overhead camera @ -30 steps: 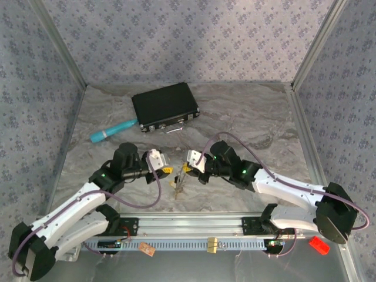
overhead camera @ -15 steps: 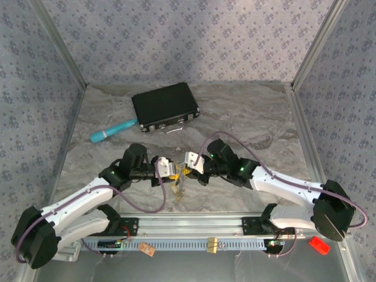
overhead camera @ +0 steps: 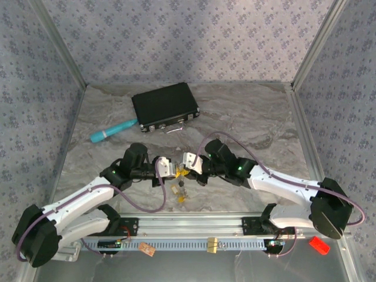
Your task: Put the keys on the keyring
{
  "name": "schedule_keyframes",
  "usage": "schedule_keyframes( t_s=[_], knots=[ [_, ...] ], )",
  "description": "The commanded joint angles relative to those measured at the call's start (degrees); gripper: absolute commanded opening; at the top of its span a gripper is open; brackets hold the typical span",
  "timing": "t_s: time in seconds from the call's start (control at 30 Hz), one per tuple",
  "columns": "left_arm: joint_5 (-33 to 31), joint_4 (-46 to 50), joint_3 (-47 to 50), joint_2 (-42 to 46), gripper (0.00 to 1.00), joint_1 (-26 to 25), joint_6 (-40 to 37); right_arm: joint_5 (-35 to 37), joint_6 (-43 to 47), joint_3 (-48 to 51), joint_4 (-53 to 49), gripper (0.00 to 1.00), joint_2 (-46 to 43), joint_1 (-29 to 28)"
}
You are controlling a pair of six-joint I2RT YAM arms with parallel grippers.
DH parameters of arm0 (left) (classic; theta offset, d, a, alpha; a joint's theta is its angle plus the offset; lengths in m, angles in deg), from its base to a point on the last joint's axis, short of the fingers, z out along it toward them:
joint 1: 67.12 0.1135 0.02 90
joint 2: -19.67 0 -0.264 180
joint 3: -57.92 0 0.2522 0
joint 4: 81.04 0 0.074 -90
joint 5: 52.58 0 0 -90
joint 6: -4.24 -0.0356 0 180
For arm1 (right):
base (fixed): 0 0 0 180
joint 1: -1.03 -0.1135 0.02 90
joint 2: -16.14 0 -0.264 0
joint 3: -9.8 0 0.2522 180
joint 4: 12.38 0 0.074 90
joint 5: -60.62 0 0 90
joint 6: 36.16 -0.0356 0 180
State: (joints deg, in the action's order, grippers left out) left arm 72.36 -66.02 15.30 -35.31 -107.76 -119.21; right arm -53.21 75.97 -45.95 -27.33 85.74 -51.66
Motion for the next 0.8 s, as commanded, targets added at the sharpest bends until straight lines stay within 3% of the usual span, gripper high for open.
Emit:
schedule_keyframes(
  t_s=[0.0, 0.1, 0.2, 0.33, 0.6, 0.77],
  knots=[
    [1.44, -1.54, -1.11, 0.37, 0.00, -0.44, -0.98, 0.33, -0.23, -1.42, 1.60, 0.19, -0.65, -0.46],
    [0.20, -1.72, -1.02, 1.26, 0.00, -0.57, -1.45, 1.00, -0.71, 1.62, 1.37, 0.35, -3.94, 1.85],
    [-1.08, -1.96, -0.93, 2.09, 0.00, -0.94, -1.91, 3.59, -0.03, 3.44, -1.49, 0.38, -6.15, 2.91],
    [-2.92, -1.85, -0.71, 2.70, 0.00, -1.87, -3.67, 6.12, 1.51, 4.03, -3.74, 0.38, -5.94, 1.18],
    [-6.02, -2.85, 0.56, 4.16, 0.00, -3.33, -7.15, 6.05, 2.04, 5.03, 3.46, 0.26, -4.74, -1.41],
    [-5.49, -2.48, 0.78, 4.44, 0.00, -3.42, -7.15, 7.13, 2.74, 4.90, 4.79, 0.26, -4.18, -1.85]
  ],
)
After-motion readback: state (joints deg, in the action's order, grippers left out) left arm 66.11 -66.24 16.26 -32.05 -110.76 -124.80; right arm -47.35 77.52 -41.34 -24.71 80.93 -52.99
